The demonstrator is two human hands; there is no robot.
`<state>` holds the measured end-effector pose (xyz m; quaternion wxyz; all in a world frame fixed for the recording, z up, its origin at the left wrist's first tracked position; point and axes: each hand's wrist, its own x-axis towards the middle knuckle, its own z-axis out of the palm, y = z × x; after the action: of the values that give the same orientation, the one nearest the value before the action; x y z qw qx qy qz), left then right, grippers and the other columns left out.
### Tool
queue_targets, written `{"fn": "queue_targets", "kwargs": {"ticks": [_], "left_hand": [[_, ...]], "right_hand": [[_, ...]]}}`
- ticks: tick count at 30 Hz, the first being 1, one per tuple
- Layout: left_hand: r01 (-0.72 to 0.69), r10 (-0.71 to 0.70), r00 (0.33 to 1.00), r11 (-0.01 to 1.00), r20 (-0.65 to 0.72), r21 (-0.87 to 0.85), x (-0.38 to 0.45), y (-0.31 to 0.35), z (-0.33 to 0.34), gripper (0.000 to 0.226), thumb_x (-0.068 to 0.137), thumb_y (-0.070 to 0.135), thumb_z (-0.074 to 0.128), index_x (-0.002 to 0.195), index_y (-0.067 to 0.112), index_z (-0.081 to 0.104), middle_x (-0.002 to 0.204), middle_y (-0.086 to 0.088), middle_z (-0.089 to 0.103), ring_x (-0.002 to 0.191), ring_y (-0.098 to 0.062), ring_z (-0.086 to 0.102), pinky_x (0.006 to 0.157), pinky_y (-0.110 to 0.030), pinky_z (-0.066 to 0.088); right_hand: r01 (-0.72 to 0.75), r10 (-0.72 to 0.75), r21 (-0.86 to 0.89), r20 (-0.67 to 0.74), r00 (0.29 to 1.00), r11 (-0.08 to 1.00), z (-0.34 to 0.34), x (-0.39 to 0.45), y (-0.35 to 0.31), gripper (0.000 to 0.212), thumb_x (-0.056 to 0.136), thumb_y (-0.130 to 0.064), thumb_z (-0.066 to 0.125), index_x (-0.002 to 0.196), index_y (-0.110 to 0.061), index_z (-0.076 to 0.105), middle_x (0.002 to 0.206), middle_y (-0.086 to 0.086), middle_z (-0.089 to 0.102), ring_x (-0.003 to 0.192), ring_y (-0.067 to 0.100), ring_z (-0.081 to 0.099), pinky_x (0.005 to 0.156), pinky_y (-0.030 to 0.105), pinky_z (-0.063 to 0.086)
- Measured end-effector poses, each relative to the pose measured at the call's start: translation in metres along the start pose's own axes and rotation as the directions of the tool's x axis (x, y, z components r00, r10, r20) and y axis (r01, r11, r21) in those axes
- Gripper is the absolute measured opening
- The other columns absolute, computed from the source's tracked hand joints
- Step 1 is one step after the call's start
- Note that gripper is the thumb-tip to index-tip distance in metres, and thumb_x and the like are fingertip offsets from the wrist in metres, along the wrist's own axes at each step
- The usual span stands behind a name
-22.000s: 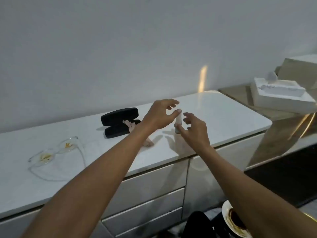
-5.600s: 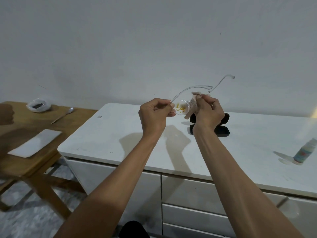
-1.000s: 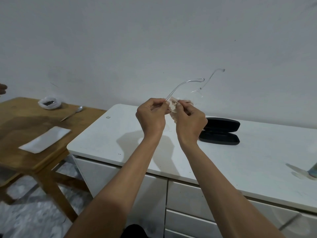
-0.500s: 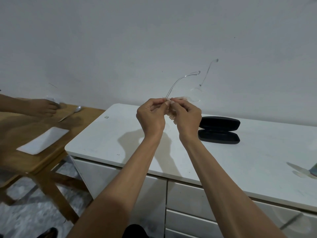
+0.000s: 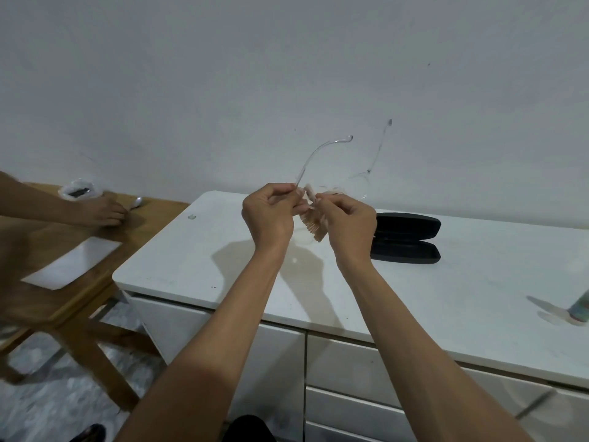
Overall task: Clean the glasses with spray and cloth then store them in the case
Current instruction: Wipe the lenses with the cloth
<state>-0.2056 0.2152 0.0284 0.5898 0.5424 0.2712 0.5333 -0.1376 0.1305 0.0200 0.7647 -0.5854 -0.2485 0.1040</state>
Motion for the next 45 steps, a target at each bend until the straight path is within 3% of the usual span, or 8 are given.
{"fn": "queue_targets", "kwargs": {"ticks": [7, 12, 15, 25, 30, 37, 41, 45], "left_hand": [[-0.104, 0.104, 0.995, 0.990, 0.005, 0.090, -0.016, 0.000, 0.014, 0.007, 0.081, -0.005, 0.078, 0.085, 0.000, 0.075, 0.077, -0.014, 0.076, 0.068, -0.026, 0.077, 0.073, -0.043, 0.065], [-0.150, 0.150, 0.989, 0.986, 0.008, 0.068, -0.023, 0.008, 0.022, 0.006, 0.082, -0.006, 0.077, 0.087, -0.007, 0.073, 0.070, -0.003, 0.072, 0.059, -0.004, 0.072, 0.057, -0.015, 0.056], [-0.160, 0.159, 0.987, 0.986, 0.008, 0.041, -0.021, 0.012, 0.022, 0.006, 0.084, -0.010, 0.073, 0.090, -0.011, 0.072, 0.070, -0.004, 0.070, 0.055, 0.000, 0.069, 0.054, -0.010, 0.051], [-0.129, 0.130, 0.991, 0.989, -0.009, 0.077, 0.004, 0.007, 0.001, 0.012, 0.082, -0.004, 0.077, 0.080, 0.007, 0.074, 0.076, -0.010, 0.077, 0.069, -0.024, 0.076, 0.069, -0.036, 0.063], [-0.097, 0.098, 0.995, 0.991, -0.004, 0.096, 0.006, 0.007, -0.005, 0.008, 0.082, -0.005, 0.077, 0.081, 0.001, 0.072, 0.073, -0.010, 0.076, 0.064, -0.024, 0.076, 0.071, -0.039, 0.065], [-0.127, 0.131, 0.991, 0.984, -0.026, 0.126, 0.000, 0.004, 0.001, 0.005, 0.083, -0.005, 0.076, 0.086, -0.005, 0.072, 0.069, -0.014, 0.073, 0.060, -0.022, 0.074, 0.061, -0.024, 0.059], [-0.176, 0.183, 0.982, 0.975, -0.046, 0.134, -0.003, 0.004, 0.007, 0.005, 0.084, -0.005, 0.075, 0.086, -0.006, 0.071, 0.071, -0.015, 0.073, 0.060, -0.020, 0.074, 0.060, -0.020, 0.058], [-0.211, 0.219, 0.975, 0.969, -0.049, 0.132, -0.004, 0.001, 0.010, 0.005, 0.084, -0.005, 0.075, 0.086, -0.005, 0.070, 0.073, -0.017, 0.073, 0.061, -0.021, 0.074, 0.061, -0.025, 0.060]], "right_hand": [[0.009, 0.060, 0.190, -0.353, 0.934, 0.982, 0.021, 0.003, 0.000, 0.007, 0.082, -0.005, 0.070, 0.081, -0.008, 0.076, 0.078, 0.015, 0.075, 0.069, 0.043, 0.069, 0.054, 0.028, 0.055], [-0.030, 0.154, 0.353, -0.328, 0.932, 0.935, 0.027, 0.009, -0.007, 0.016, 0.082, 0.003, 0.068, 0.082, -0.008, 0.079, 0.081, -0.008, 0.078, 0.079, 0.002, 0.072, 0.057, 0.011, 0.050], [-0.044, 0.134, 0.359, -0.229, 0.964, 0.932, 0.026, 0.010, -0.011, 0.017, 0.085, 0.006, 0.067, 0.084, -0.008, 0.079, 0.096, 0.006, 0.079, 0.062, -0.003, 0.068, 0.052, 0.012, 0.049], [-0.024, 0.015, 0.084, 0.098, 0.995, 0.996, 0.018, 0.012, -0.007, 0.012, 0.084, -0.002, 0.071, 0.086, -0.007, 0.082, 0.073, 0.014, 0.075, 0.060, 0.040, 0.065, 0.065, 0.050, 0.057], [0.036, -0.029, -0.046, 0.143, 0.989, 0.998, 0.010, 0.006, -0.011, 0.011, 0.085, -0.009, 0.073, 0.077, -0.008, 0.081, 0.066, 0.022, 0.070, 0.052, 0.035, 0.060, 0.056, 0.046, 0.054], [0.067, -0.096, -0.181, -0.153, 0.984, 0.981, 0.013, 0.002, -0.006, 0.020, 0.086, -0.012, 0.068, 0.086, -0.024, 0.084, 0.061, -0.001, 0.074, 0.058, 0.012, 0.068, 0.062, 0.032, 0.058], [0.122, -0.193, -0.335, -0.187, 0.963, 0.934, 0.019, 0.007, -0.005, 0.019, 0.093, -0.020, 0.065, 0.099, -0.021, 0.083, 0.071, -0.001, 0.075, 0.075, 0.019, 0.069, 0.069, 0.019, 0.049], [0.126, -0.187, -0.299, -0.184, 0.965, 0.946, 0.023, 0.013, -0.003, 0.020, 0.093, -0.020, 0.066, 0.103, -0.022, 0.083, 0.081, -0.016, 0.076, 0.078, 0.015, 0.072, 0.078, 0.029, 0.055]]}}
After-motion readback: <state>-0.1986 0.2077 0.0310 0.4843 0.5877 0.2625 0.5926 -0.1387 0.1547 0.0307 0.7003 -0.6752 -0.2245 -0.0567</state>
